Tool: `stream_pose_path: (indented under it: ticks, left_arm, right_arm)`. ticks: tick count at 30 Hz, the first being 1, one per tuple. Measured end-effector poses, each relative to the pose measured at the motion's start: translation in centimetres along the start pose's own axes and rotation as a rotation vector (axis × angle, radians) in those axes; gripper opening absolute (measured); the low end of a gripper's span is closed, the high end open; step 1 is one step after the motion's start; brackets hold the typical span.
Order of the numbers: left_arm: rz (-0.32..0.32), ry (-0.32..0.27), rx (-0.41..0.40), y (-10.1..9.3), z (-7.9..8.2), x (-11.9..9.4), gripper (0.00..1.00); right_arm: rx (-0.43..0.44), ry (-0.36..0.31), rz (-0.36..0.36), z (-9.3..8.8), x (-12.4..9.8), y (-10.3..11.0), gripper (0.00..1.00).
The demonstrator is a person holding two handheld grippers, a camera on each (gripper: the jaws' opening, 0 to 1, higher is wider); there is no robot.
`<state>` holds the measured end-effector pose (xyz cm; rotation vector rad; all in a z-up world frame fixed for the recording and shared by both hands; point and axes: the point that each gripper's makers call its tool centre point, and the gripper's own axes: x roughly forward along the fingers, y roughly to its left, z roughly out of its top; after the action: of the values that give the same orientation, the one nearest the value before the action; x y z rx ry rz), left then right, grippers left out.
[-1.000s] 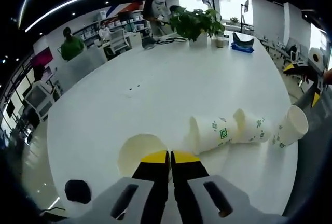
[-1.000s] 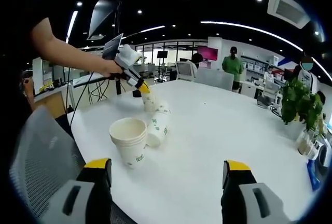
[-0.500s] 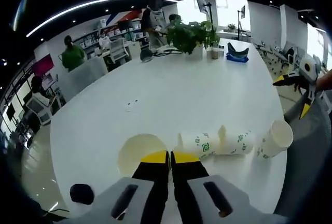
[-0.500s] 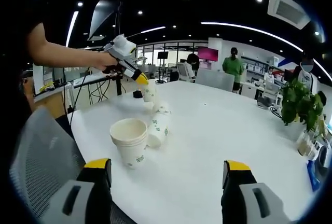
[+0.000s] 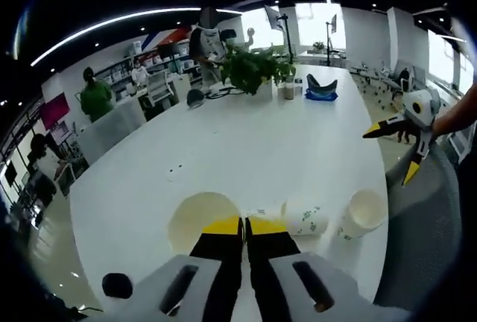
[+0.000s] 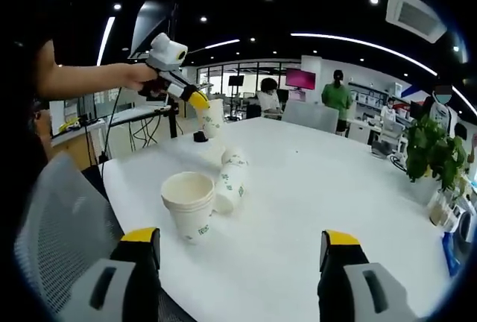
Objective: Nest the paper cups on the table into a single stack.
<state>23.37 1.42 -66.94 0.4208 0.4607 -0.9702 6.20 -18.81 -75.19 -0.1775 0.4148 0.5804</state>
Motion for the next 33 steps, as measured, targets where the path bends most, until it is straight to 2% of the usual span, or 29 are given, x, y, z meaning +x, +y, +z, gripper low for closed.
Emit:
stream_pose_path:
  ticks: [6, 11, 19, 33]
  left_arm:
    - [-0.046, -0.015, 0.03, -2.3, 1.1, -1.0, 0.0]
    - [-0.094, -0.016, 0.074, -5.0, 2.5, -1.8, 0.0]
    - [-0.164, -0.018, 0.141, -8.2, 3.8, -2.1, 0.0]
    - [-0.241, -0.008, 0.178, -12.2, 4.0, -1.7, 0.0]
  right_arm:
    - [-0.003, 0.001, 0.005, -0.1, 0.0, 0.1, 0.9]
    - [0.004, -0.01, 0.005, 0.2, 0.0, 0.1, 0.91]
    - [0.015, -0.022, 0.013, 0.4, 0.0, 0.2, 0.94]
    - [0.012, -0.006, 0.019, 0.1, 0.1, 0.4, 0.93]
